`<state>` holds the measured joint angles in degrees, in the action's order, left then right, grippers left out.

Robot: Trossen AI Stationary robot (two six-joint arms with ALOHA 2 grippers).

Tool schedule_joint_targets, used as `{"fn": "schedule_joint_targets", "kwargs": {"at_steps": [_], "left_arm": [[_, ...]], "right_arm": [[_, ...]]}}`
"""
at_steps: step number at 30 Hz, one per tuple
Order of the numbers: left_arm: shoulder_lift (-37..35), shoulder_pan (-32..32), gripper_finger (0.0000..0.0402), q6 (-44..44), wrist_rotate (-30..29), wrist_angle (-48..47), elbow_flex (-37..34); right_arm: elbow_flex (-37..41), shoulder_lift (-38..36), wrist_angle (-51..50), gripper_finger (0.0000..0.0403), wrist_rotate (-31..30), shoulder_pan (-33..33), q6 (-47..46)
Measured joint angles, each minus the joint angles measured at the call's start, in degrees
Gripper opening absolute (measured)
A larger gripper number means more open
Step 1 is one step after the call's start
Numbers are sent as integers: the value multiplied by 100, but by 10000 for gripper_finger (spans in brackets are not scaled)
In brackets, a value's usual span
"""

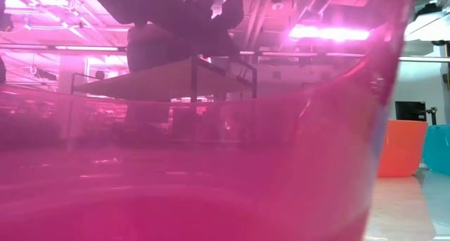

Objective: Place and stack bowls onto a shelf
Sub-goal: Adjust the stacked bowls on the shelf, then put the orange transparent bowl on the shelf

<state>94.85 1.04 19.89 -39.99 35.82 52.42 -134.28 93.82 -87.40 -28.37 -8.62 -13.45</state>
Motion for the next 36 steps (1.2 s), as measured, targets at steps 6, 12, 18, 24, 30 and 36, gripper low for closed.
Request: {"fn": "schedule_joint_targets", "kwargs": {"at_steps": [6, 12, 18, 24, 30, 36], "left_arm": [[-95, 135, 0, -31, -277, -331, 0], [-400, 249, 0, 73, -229, -641, -4], [-722, 123, 0, 611, 638, -701, -2], [-1414, -25, 0, 1496, 2917, -506, -2], [-2434, -293, 6, 1685, 5312, 722, -2], [-3534, -1037, 58, 511, 5163, 1071, 7]], "right_arm": [[0, 0, -89, 22, 1, 0, -2], [2, 0, -116, 22, -1, 0, 18], [9, -34, -270, 26, 42, 0, 9], [70, -290, -249, 35, 1002, 171, -612], [986, -341, -264, 41, 1366, 777, -1050], [2679, -348, -277, 97, 1522, 1346, -1336]]}}
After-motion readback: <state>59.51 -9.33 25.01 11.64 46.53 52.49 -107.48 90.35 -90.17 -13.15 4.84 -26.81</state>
